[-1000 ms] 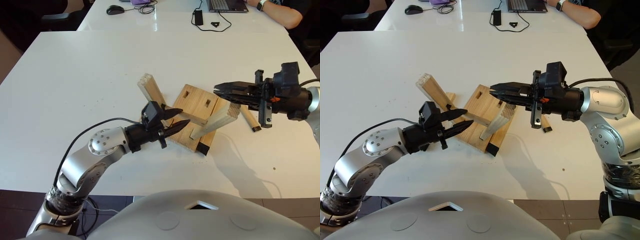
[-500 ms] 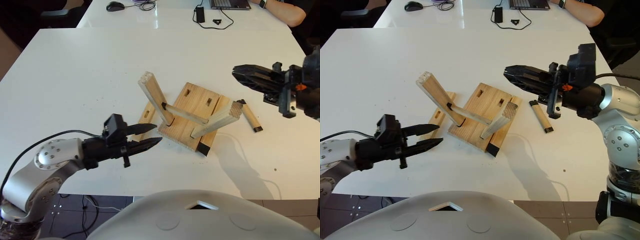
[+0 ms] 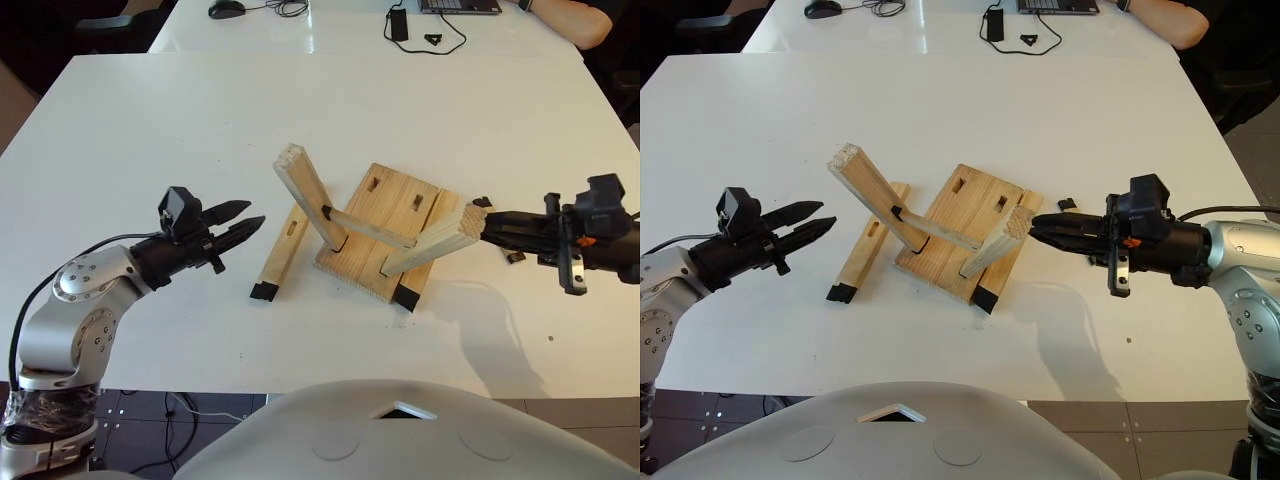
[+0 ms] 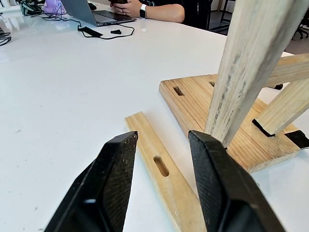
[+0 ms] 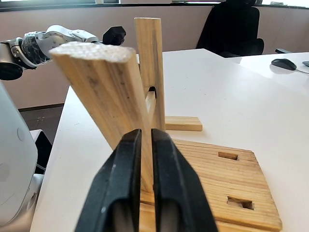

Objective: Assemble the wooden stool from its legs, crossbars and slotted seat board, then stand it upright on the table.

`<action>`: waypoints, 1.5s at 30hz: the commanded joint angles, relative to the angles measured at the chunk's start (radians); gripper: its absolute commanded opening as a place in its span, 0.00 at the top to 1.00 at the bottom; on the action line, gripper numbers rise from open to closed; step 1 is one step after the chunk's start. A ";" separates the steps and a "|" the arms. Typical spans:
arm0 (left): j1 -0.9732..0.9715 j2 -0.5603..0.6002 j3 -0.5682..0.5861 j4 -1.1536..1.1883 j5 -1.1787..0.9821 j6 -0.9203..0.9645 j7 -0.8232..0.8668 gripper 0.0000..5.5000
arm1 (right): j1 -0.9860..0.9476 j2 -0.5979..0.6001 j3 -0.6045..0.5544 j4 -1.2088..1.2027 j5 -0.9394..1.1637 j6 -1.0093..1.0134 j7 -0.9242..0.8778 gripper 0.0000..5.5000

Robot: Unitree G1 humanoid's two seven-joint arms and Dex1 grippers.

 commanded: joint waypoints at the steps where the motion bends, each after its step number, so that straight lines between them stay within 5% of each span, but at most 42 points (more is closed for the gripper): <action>1: -0.045 0.005 -0.012 -0.040 -0.017 0.028 -0.004 0.64 | 0.013 0.002 -0.002 -0.039 0.001 0.001 0.002 0.94; 33: -0.089 0.032 -0.068 -0.094 0.001 0.094 -0.047 0.64 | 0.023 0.044 0.017 -0.081 -0.017 -0.007 -0.065 0.94; 39: -0.156 -0.007 -0.029 -0.035 -0.021 0.122 0.024 0.48 | 0.032 0.038 0.014 -0.085 -0.021 -0.010 -0.054 0.94; 45: -0.214 -0.021 -0.018 0.019 -0.034 0.147 0.063 0.48 | 0.038 0.036 0.016 -0.074 -0.037 -0.015 -0.041 0.94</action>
